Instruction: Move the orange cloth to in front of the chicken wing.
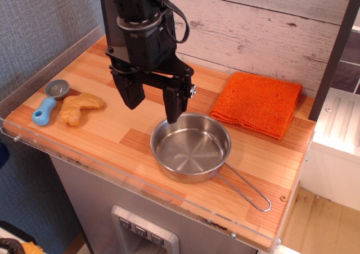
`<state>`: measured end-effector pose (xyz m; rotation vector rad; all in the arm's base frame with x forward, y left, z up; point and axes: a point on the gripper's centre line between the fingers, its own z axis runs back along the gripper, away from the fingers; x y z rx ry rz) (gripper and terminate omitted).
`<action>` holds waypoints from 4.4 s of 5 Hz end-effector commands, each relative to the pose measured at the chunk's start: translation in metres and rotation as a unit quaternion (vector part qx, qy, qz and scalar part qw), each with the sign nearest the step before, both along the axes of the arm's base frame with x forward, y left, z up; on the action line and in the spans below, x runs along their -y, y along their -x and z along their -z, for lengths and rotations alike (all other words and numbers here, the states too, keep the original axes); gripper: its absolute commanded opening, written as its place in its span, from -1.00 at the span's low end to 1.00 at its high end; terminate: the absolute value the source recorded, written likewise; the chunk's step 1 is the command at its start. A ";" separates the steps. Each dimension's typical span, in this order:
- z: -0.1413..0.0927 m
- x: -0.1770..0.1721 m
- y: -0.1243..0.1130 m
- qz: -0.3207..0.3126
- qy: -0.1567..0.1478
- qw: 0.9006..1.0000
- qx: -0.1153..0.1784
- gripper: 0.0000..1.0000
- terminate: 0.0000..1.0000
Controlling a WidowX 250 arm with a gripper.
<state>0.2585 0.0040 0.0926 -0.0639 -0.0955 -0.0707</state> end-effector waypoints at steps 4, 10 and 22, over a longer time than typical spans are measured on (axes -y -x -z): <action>0.011 0.051 -0.100 -0.057 -0.009 0.998 0.029 1.00 -1.00; 0.074 0.086 -0.147 -0.046 -0.024 0.998 0.021 1.00 -1.00; 0.014 -0.115 -0.120 0.010 -0.043 0.998 0.037 1.00 -1.00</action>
